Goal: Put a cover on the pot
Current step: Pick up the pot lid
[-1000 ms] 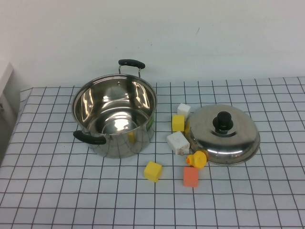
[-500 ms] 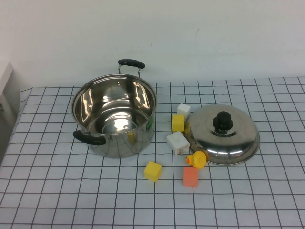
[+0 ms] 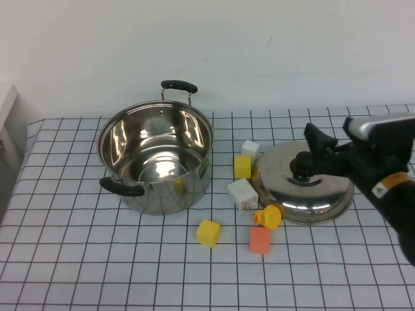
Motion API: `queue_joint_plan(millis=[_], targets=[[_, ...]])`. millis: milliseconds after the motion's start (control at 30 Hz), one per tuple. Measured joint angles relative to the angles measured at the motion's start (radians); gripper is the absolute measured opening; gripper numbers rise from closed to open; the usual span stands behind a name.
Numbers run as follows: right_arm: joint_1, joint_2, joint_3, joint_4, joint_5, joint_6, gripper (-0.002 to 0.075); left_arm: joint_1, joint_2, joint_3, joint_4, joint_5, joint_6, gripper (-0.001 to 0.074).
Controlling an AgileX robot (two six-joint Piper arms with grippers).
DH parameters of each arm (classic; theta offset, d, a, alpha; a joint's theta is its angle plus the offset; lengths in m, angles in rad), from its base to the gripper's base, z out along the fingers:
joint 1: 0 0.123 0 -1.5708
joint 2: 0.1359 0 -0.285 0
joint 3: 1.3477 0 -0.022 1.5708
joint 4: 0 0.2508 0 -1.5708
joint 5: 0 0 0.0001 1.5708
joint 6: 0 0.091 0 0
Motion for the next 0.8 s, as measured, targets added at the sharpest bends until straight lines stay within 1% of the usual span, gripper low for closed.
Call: queue_joint_plan(millis=[133,200,367,533,800], targets=[[0.0,0.12,-0.109,0.007,-0.002,0.0,0.0608,0.0,0.0,0.0,0.0,0.0,0.0,-0.0003],[0.0,0.156,-0.148,0.014,0.005,-0.036,0.0608,0.0,0.0,0.0,0.0,0.0,0.0,-0.0003],[-0.025,0.212,-0.228,0.03,0.099,-0.128,0.0608,0.0,0.0,0.0,0.0,0.0,0.005,-0.0003],[-0.058,0.266,-0.283,0.04,0.138,-0.095,0.0606,0.0,0.0,0.0,0.0,0.0,0.003,-0.0003],[-0.063,0.359,-0.344,0.007,0.155,-0.08,0.0576,0.0,0.0,0.0,0.0,0.0,0.003,-0.0003]])
